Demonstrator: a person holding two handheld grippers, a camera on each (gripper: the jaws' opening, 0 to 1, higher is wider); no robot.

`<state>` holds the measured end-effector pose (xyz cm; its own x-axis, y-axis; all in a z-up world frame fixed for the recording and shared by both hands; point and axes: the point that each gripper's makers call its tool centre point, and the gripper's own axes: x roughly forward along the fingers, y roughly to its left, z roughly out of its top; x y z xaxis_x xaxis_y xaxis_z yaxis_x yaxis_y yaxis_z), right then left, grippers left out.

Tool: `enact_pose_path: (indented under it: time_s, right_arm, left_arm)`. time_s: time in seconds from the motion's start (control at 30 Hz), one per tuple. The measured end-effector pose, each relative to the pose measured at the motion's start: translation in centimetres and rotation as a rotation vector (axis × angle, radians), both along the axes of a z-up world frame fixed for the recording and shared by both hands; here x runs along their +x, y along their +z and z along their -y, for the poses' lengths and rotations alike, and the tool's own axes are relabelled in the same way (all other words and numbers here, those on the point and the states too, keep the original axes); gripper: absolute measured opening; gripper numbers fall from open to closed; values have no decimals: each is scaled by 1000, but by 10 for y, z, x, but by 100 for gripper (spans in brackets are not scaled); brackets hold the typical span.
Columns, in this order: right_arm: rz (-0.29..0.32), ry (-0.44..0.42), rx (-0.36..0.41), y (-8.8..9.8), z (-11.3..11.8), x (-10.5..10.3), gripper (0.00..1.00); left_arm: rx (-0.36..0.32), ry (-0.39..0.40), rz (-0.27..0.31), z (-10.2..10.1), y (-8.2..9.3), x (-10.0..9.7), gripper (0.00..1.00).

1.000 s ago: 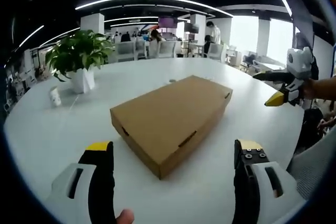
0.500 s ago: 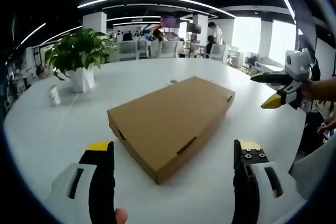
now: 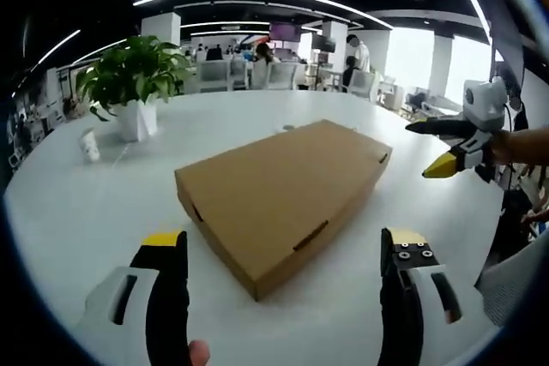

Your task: Operate the shoe box by opening the lid, removing the specified soft item, and placing it in the target area until the item is outside and the box remains undamaged.

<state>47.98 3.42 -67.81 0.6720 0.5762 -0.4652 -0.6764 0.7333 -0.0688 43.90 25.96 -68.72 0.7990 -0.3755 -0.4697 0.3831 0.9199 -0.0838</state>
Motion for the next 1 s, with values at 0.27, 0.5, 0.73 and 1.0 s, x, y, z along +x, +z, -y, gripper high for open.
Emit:
enact_pose_path:
  time_s: [0.27,0.5,0.73,1.0]
  right_arm:
    - [5,35,-18,-5,-7,12,89]
    - [-9,71,-44,-15,-13,19,87]
    - [-25,82,-43,-20,-19,24,84]
    - [-46,100,-36,-23,-28,33,77]
  left_arm:
    - [6,9,-4,1,-4,7,92]
    - [17,5,-19,3,-13,11,91]
    - [21,6,-34,6,-21,16,89]
    - [21,23,-37,6,-25,23,88]
